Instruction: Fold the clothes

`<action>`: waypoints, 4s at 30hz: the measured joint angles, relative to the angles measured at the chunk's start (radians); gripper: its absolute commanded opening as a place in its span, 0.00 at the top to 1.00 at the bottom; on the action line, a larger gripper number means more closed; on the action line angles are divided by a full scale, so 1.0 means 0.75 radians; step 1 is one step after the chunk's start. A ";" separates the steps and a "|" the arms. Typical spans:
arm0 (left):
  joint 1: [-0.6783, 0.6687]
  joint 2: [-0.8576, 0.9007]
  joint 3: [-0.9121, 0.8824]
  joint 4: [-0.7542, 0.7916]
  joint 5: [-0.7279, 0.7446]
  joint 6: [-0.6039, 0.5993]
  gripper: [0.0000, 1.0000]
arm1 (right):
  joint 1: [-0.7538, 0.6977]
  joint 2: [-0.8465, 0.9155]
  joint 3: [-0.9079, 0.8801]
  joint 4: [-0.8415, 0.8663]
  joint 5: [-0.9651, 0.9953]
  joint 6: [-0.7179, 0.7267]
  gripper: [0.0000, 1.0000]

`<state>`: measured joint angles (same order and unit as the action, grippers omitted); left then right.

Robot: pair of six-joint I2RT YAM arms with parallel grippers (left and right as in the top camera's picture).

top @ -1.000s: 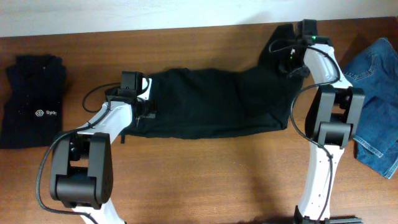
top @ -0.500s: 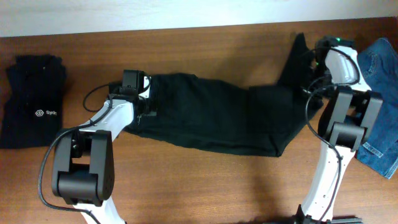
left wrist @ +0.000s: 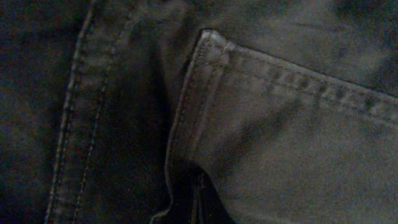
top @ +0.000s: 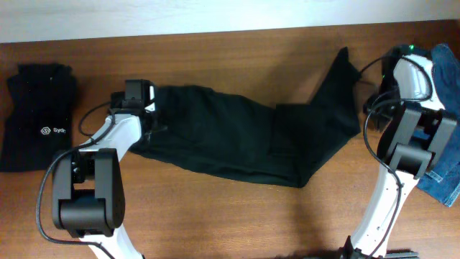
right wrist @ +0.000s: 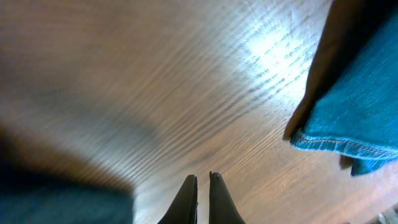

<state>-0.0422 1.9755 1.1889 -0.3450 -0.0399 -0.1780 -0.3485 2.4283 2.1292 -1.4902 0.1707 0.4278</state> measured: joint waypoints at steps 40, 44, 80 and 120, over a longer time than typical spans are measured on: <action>0.006 0.004 -0.001 0.025 -0.033 -0.009 0.99 | 0.325 -0.223 -0.470 0.126 -0.718 -0.355 0.41; 0.006 0.005 -0.001 0.026 -0.034 -0.009 0.99 | 0.350 -0.223 -0.553 0.187 -0.752 -0.356 0.51; 0.006 0.007 0.008 -0.001 -0.052 -0.014 0.99 | -0.150 -0.223 -0.200 0.475 -1.073 -0.055 0.96; 0.006 0.007 0.010 -0.003 -0.055 -0.074 0.99 | 0.182 -0.193 -0.431 0.227 -0.843 -0.491 0.42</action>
<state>-0.0380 1.9808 1.1961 -0.3473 -0.0814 -0.2333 -0.2119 2.2837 1.8061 -1.3197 -0.4614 0.0597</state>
